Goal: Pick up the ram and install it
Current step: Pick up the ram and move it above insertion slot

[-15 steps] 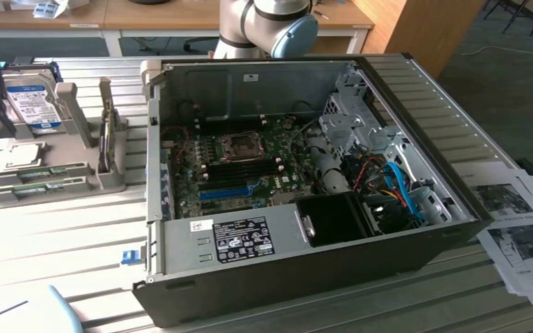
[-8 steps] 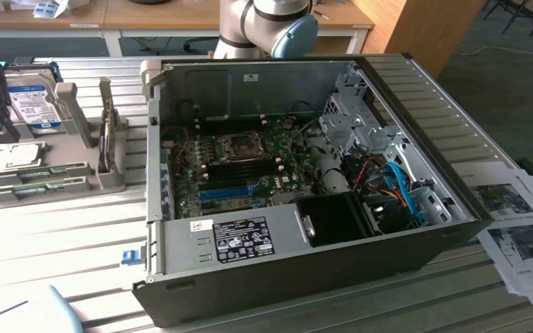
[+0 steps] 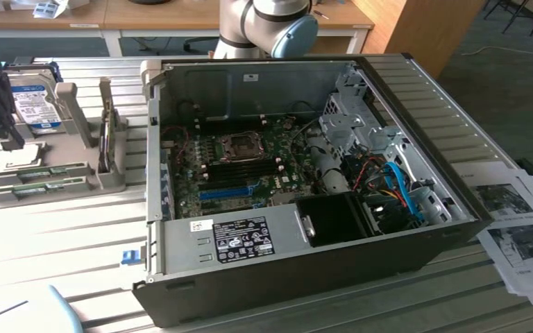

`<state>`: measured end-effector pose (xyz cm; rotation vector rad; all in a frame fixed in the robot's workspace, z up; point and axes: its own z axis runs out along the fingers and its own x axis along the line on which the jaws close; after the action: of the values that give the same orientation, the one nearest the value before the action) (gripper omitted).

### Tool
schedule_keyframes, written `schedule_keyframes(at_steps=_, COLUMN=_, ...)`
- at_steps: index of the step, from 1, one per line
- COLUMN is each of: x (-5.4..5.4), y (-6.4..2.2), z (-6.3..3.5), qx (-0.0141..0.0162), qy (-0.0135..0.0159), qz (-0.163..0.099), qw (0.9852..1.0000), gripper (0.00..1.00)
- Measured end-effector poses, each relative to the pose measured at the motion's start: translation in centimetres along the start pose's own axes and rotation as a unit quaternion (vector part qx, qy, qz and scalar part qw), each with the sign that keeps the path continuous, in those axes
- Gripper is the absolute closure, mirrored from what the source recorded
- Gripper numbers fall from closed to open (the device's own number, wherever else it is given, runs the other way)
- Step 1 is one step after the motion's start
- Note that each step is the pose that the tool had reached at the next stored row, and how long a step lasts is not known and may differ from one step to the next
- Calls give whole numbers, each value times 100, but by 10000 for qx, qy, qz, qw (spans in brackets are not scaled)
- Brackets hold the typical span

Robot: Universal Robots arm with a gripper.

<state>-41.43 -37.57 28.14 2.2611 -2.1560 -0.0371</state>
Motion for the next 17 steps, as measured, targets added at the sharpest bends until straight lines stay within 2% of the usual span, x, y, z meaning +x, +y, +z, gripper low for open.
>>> schedule_keyframes(at_steps=11, x=1, y=-6, z=192, qx=0, qy=0, qz=0, qw=10000, gripper=91)
schedule_keyframes(at_steps=17, x=1, y=-6, z=199, qx=-2, qy=0, qz=0, qw=10000, gripper=91)
